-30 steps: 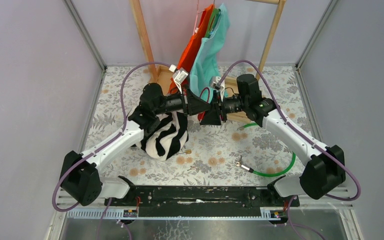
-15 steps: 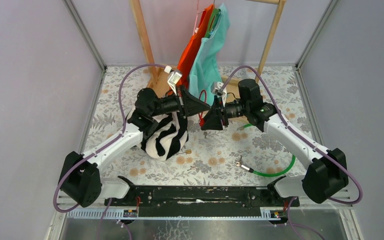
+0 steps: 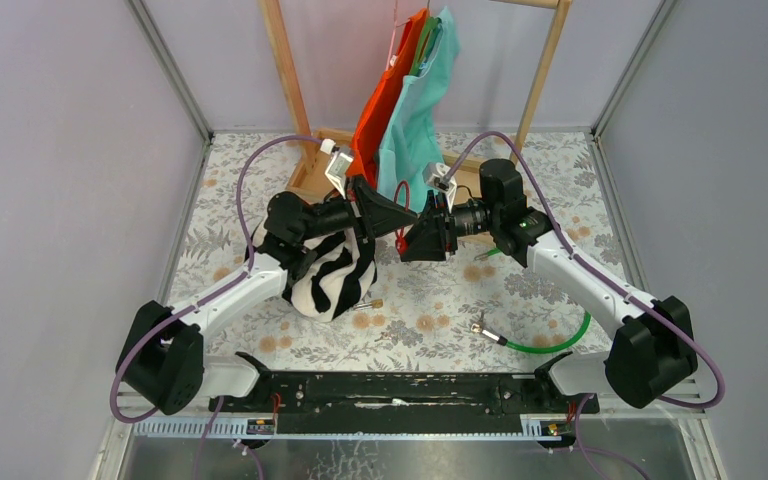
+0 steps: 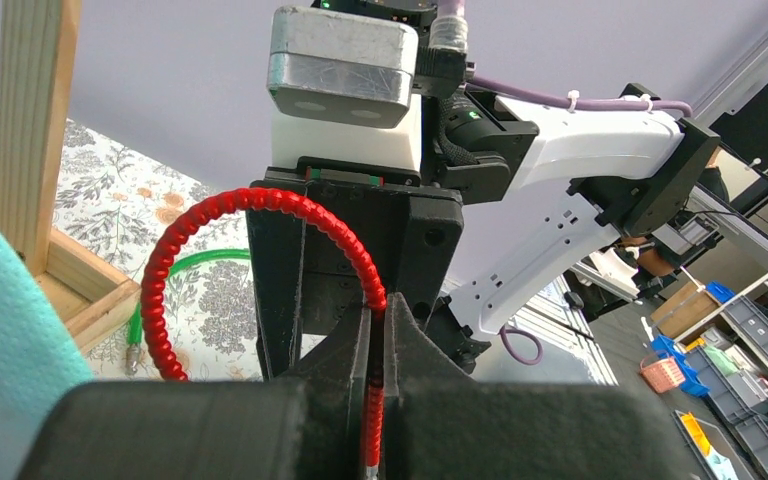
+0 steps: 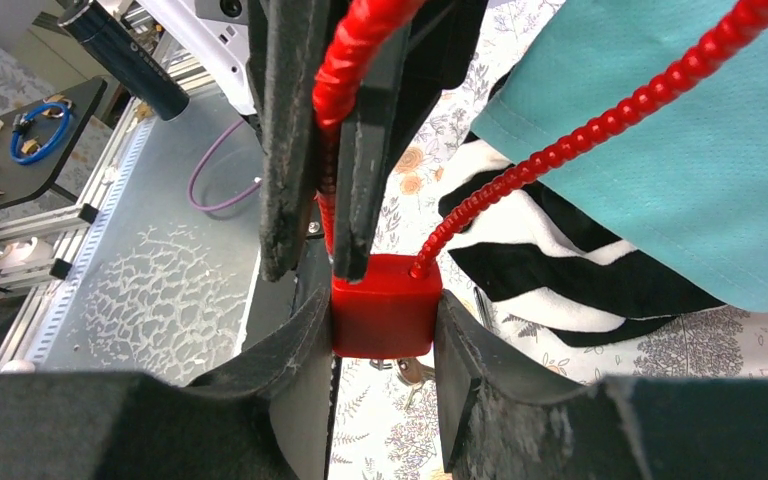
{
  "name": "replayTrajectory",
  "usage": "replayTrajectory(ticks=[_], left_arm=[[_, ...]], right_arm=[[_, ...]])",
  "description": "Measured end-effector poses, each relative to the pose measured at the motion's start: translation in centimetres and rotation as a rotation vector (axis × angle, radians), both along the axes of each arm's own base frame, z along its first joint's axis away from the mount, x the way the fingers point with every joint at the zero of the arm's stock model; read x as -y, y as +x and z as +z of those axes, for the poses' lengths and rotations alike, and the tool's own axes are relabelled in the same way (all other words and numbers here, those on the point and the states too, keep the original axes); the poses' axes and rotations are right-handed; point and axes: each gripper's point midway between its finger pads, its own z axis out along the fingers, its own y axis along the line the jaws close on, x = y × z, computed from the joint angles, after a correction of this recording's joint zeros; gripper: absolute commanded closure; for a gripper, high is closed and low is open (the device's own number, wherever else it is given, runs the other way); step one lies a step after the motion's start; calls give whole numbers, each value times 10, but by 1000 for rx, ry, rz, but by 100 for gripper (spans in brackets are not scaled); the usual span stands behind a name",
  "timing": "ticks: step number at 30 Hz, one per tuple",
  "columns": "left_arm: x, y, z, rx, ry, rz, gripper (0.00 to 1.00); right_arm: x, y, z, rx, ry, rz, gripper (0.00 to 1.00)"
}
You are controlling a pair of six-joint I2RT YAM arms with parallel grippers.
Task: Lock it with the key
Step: Lock the lock.
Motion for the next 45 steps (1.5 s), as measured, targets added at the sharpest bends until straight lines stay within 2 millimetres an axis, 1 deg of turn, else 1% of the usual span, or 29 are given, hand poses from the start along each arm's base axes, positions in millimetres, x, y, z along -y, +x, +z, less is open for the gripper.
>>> replayTrajectory(ticks=[9, 22, 36, 45], left_arm=[[-1, -1, 1, 15, -14, 2, 100], [-3, 1, 3, 10, -58, 23, 100], [0, 6, 1, -9, -76, 24, 100], [2, 6, 0, -19, -79, 16, 100]], right_arm=[[0, -4, 3, -10, 18, 20, 100], [-2, -3, 6, -32, 36, 14, 100], [-3, -3, 6, -42, 46, 11, 100], [-4, -4, 5, -41, 49, 12, 100]])
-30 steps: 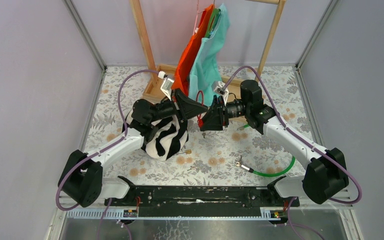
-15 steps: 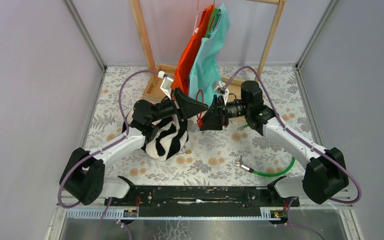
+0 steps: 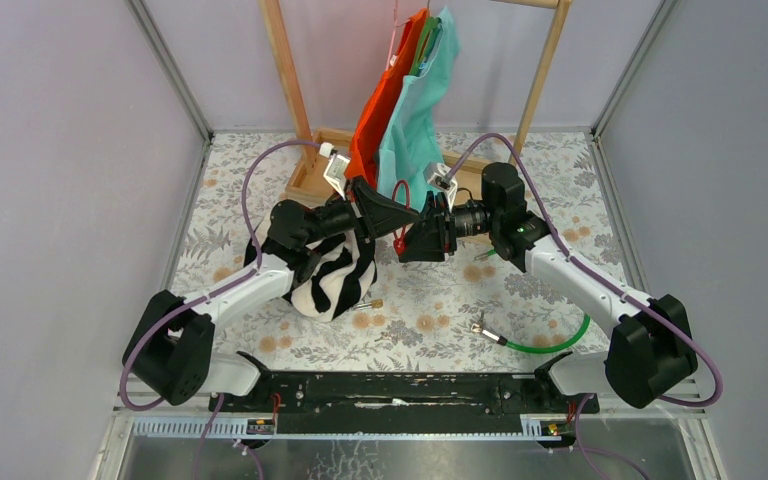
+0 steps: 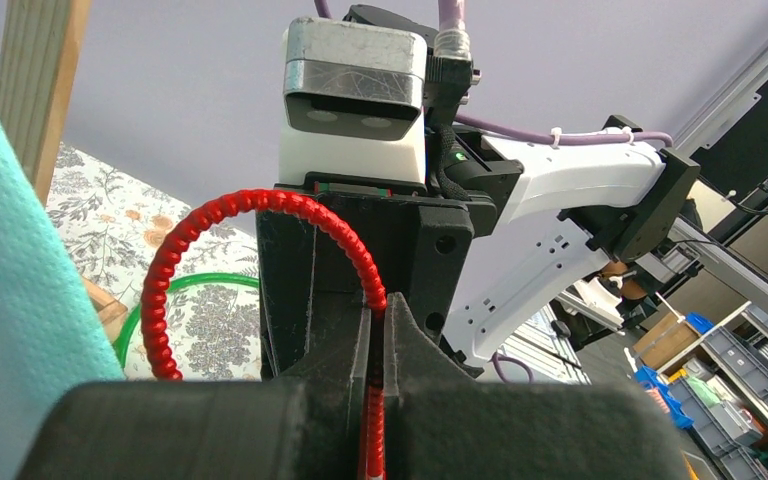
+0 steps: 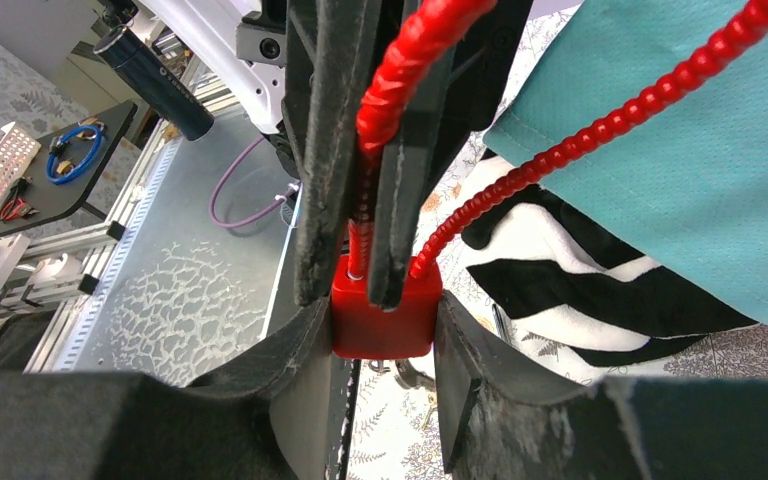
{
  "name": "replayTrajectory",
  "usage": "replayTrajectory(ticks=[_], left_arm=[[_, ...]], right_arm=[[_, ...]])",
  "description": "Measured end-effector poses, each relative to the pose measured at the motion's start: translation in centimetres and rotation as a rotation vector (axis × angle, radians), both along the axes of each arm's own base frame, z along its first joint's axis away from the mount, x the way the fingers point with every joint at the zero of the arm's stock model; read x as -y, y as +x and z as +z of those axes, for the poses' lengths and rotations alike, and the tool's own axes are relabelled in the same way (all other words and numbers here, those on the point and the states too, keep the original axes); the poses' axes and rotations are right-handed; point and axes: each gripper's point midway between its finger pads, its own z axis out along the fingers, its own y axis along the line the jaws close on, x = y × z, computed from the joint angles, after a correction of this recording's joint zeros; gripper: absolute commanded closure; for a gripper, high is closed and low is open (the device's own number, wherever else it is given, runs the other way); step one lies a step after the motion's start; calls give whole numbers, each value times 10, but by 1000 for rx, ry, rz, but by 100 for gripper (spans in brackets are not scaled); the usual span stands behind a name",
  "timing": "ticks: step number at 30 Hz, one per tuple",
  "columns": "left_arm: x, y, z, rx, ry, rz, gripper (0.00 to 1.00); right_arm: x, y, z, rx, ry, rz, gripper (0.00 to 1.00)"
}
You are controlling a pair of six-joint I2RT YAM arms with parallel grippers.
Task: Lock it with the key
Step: Lock the lock.
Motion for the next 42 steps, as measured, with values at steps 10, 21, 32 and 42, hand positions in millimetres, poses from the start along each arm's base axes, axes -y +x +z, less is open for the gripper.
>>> replayTrajectory(ticks=[10, 21, 32, 42], left_arm=[[-2, -1, -2, -2, -10, 10, 100], [-10, 0, 0, 4, -30, 48, 100], [-13, 3, -8, -8, -16, 64, 100], [-9, 6, -18, -22, 23, 77, 90]], right_arm=[[0, 0, -2, -14, 8, -6, 100], [5, 8, 0, -53, 40, -43, 100], [14, 12, 4, -42, 57, -74, 100], [16, 17, -5, -59, 9, -104, 100]])
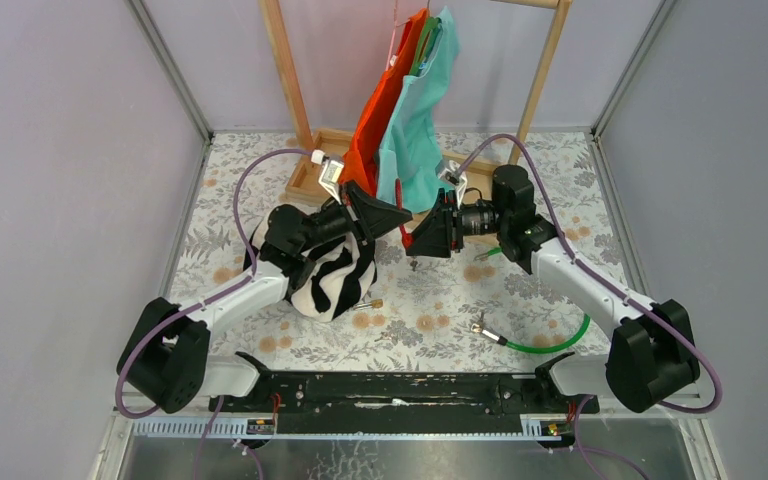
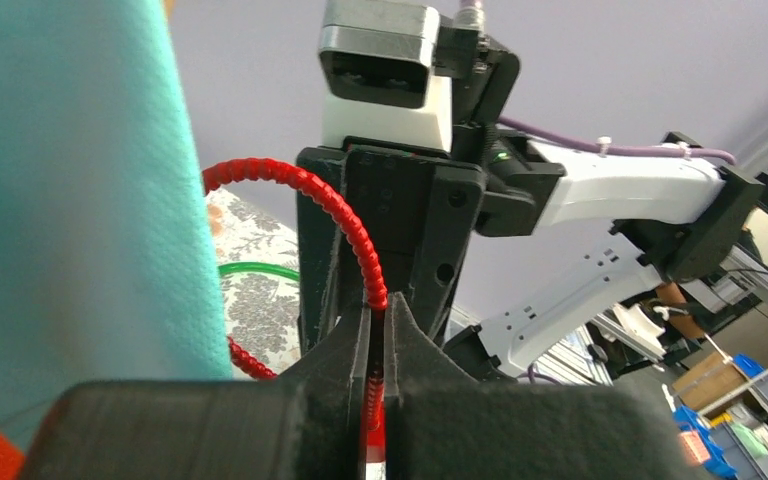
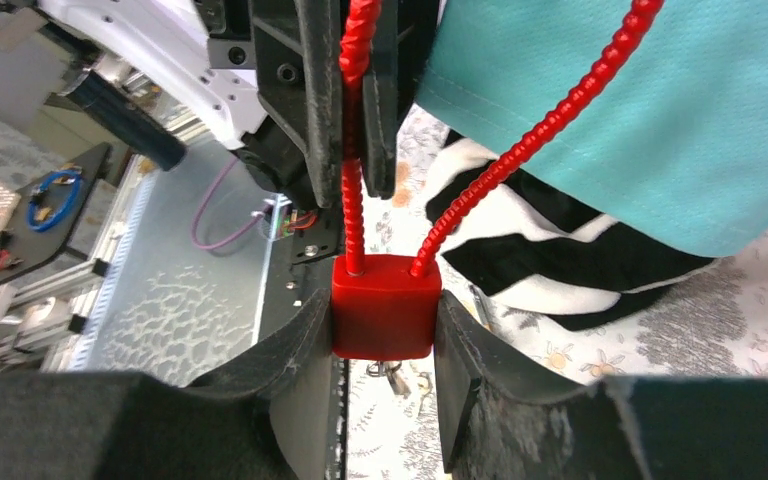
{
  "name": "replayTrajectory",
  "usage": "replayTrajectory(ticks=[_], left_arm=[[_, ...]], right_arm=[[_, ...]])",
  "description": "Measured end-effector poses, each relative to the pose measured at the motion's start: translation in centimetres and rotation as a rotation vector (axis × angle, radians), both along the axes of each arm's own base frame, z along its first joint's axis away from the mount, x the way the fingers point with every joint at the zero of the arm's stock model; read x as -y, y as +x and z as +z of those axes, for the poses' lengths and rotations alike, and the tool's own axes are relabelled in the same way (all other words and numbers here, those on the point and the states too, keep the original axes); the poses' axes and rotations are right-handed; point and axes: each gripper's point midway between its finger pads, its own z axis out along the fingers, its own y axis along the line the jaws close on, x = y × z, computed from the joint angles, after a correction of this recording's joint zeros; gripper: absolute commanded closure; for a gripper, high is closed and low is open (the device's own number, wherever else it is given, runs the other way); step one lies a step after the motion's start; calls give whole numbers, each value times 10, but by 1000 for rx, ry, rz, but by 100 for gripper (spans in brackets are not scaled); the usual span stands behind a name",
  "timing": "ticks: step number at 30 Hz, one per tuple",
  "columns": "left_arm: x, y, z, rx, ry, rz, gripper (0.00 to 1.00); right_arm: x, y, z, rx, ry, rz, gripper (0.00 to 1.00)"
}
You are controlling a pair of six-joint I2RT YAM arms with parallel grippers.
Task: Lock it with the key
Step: Lock the lock.
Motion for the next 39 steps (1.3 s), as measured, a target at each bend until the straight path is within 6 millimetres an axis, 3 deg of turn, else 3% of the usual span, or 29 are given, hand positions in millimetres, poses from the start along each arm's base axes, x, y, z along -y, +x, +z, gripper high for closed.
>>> replayTrajectory(ticks=[4, 8, 13, 24, 31, 39], left_arm=[[1, 6, -6, -21, 43, 15, 66], [4, 9, -13, -60, 117, 8, 49], [6, 11, -7, -73, 169, 4, 36], [16, 30, -32, -270, 282, 66, 35], [25, 32, -43, -384, 311, 73, 46], [35, 34, -58, -507, 323, 66, 52]], right_arm=[[4, 9, -8, 45, -70, -50, 100], [13, 11, -5, 131, -106, -101, 100], [22, 15, 0, 221, -137, -162, 100], [30, 35, -4, 240, -194, -286, 100], [33, 46, -2, 254, -215, -346, 99], [40, 54, -12, 246, -270, -404, 97]])
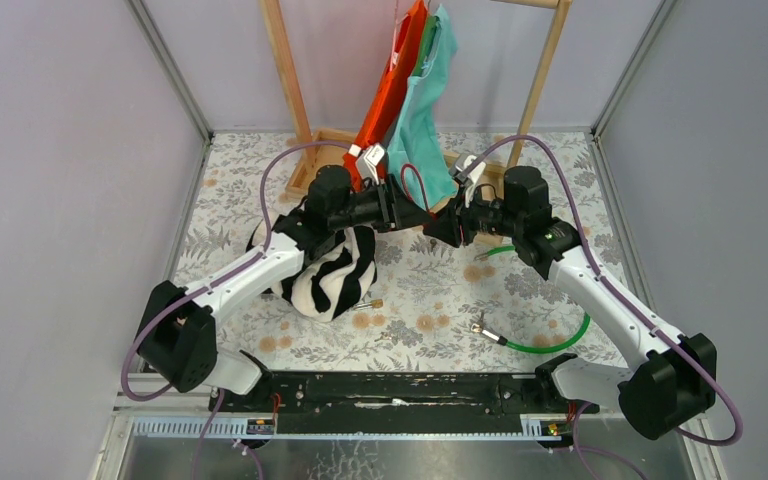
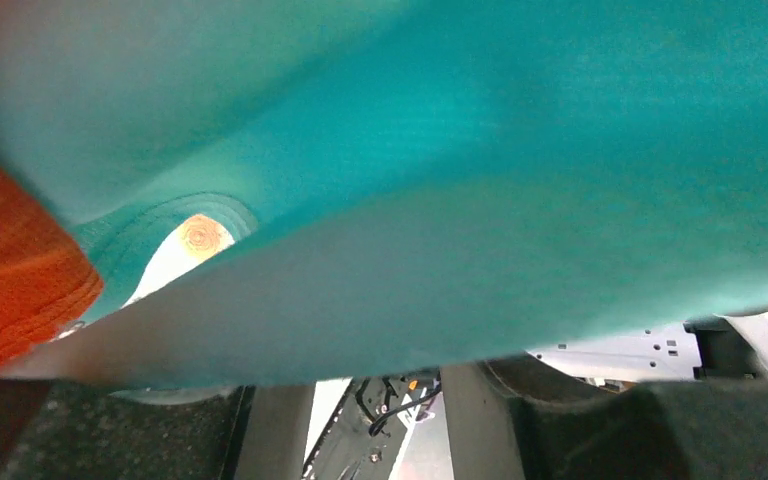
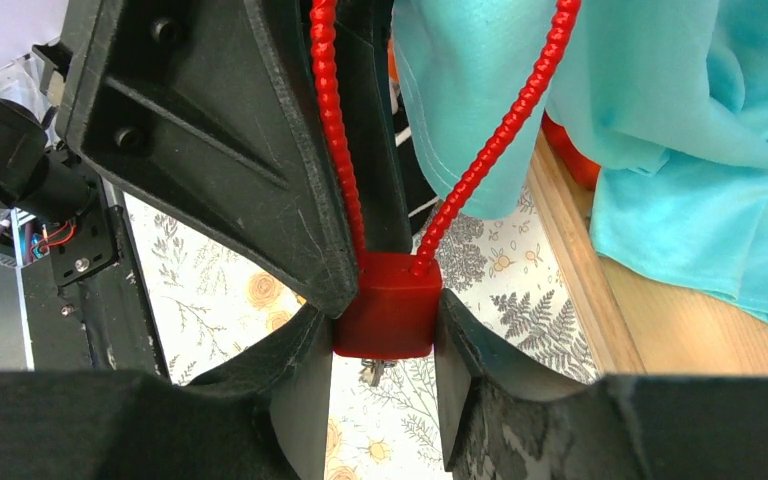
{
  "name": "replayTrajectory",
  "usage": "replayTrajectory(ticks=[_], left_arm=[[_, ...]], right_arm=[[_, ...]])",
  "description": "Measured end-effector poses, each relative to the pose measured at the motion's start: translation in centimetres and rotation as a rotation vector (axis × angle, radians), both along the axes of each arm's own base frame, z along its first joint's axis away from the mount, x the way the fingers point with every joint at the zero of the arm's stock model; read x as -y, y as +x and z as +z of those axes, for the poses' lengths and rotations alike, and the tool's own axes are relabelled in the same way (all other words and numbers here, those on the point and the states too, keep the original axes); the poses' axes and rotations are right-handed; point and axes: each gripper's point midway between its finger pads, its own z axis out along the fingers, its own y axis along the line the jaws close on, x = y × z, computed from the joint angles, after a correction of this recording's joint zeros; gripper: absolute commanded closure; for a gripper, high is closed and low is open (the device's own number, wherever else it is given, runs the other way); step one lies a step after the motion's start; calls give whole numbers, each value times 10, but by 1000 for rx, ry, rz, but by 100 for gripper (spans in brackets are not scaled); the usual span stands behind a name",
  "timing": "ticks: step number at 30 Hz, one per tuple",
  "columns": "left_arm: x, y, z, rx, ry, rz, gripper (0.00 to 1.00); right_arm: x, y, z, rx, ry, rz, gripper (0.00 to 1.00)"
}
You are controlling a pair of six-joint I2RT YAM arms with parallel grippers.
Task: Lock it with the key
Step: Lock the lock.
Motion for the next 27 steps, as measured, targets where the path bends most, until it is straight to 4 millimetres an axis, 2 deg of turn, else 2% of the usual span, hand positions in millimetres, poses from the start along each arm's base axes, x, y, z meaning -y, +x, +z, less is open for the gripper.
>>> replayTrajectory(ticks=[6, 9, 12, 17, 21, 23, 27], left_arm=[[3, 0, -4, -47, -4, 7, 67], [2, 1, -7, -76, 0, 25, 71], [2, 3, -9, -105, -3, 41, 71], [3, 5, -12, -148, -11, 56, 64], [4, 6, -17, -172, -10, 60, 65], [4, 6, -19, -182, -9, 65, 69], [3, 5, -24, -199, -16, 71, 86]], right_arm=[[2, 2, -6, -8, -26, -20, 95], [2, 3, -7, -6, -31, -28, 94], [2, 5, -9, -2, -38, -36, 94], [3, 7, -11, 9, -56, -49, 93], [3, 8, -16, 9, -77, -55, 91], [3, 8, -18, 7, -84, -57, 89], [3, 8, -23, -1, -97, -59, 82]])
